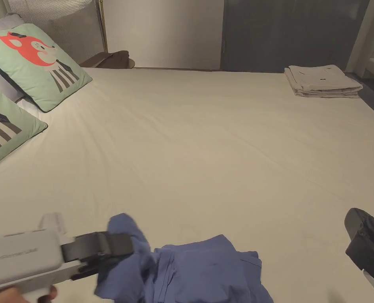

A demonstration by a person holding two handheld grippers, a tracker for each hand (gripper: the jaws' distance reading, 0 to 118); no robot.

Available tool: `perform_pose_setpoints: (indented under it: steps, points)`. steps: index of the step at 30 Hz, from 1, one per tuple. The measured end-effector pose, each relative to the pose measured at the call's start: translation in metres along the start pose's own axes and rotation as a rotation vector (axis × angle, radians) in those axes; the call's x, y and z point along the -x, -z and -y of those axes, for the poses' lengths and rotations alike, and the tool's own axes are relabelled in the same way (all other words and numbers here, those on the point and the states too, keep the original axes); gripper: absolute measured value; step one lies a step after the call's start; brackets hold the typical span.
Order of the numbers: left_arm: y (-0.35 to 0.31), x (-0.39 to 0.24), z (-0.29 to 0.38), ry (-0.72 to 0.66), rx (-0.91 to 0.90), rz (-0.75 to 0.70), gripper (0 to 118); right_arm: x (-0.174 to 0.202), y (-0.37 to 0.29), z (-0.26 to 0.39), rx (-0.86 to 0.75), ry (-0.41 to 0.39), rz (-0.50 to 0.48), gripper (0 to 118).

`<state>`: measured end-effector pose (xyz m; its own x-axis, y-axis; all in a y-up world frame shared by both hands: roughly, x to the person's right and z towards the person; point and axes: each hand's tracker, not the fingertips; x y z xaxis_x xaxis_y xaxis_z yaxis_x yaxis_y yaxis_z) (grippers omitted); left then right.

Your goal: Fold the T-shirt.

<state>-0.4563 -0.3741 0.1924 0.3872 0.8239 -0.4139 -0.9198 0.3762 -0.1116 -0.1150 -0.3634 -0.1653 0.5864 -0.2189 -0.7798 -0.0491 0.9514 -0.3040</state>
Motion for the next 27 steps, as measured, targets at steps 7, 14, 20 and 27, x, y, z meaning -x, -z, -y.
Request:
perform_pose_setpoints:
  steps: [7, 14, 20, 27]
  points:
    - [0.127, -0.041, 0.034, 0.042, 0.144, -0.036, 9, -0.024, -0.016, 0.001, -0.015, 0.033, 0.048, 0]
    - [0.219, -0.061, 0.083, 0.189, 0.248, -0.185, 9, -0.045, -0.028, 0.000, -0.030, 0.056, 0.095, 0]
    - [0.218, -0.067, 0.087, 0.116, 0.195, -0.003, 96, -0.051, -0.028, 0.005, -0.024, 0.068, 0.107, 0]
    - [0.162, -0.092, 0.092, 0.448, -0.143, -0.134, 103, -0.049, -0.023, 0.009, -0.009, 0.074, 0.098, 0]
